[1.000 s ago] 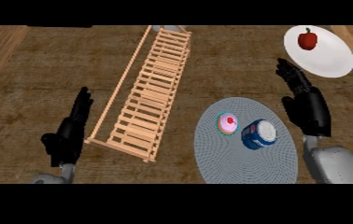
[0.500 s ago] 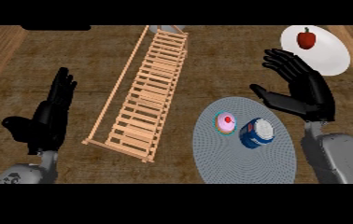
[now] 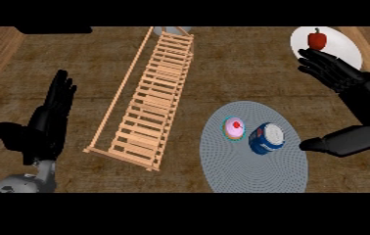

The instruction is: Pick the can from the placemat and place it in the tiered shelf

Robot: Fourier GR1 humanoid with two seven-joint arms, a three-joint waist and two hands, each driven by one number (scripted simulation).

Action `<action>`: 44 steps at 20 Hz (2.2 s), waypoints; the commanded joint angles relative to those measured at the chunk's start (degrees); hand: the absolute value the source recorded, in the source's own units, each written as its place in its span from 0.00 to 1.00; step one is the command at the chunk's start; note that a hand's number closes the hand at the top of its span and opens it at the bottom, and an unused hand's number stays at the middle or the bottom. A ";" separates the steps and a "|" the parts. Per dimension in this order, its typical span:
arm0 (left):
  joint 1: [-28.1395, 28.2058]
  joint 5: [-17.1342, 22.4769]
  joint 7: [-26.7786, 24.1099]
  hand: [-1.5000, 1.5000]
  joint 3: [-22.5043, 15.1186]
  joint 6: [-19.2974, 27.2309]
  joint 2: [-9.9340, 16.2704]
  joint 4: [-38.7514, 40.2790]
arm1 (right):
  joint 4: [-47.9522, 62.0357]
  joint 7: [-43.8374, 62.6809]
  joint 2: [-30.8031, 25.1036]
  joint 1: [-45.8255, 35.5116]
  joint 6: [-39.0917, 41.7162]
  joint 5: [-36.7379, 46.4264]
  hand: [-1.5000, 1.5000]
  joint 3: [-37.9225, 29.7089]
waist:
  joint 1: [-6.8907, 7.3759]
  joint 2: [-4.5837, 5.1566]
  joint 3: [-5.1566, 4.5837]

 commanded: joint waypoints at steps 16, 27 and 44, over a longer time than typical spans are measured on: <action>0.32 -0.92 -1.26 0.50 1.97 -2.73 -1.60 1.74 | -19.75 46.41 -7.08 -16.73 7.39 23.22 0.00 22.83 | 1.05 0.40 -0.02; 2.78 -2.10 2.57 0.50 2.09 -2.58 -1.47 -4.72 | -7.32 44.91 -6.52 -14.06 11.50 39.11 0.00 31.46 | 1.31 0.41 0.07; 1.55 -8.27 7.68 0.50 5.75 -4.46 -5.94 -7.64 | -1.96 31.68 4.70 -2.36 13.12 55.48 0.00 26.03 | 0.78 0.41 0.10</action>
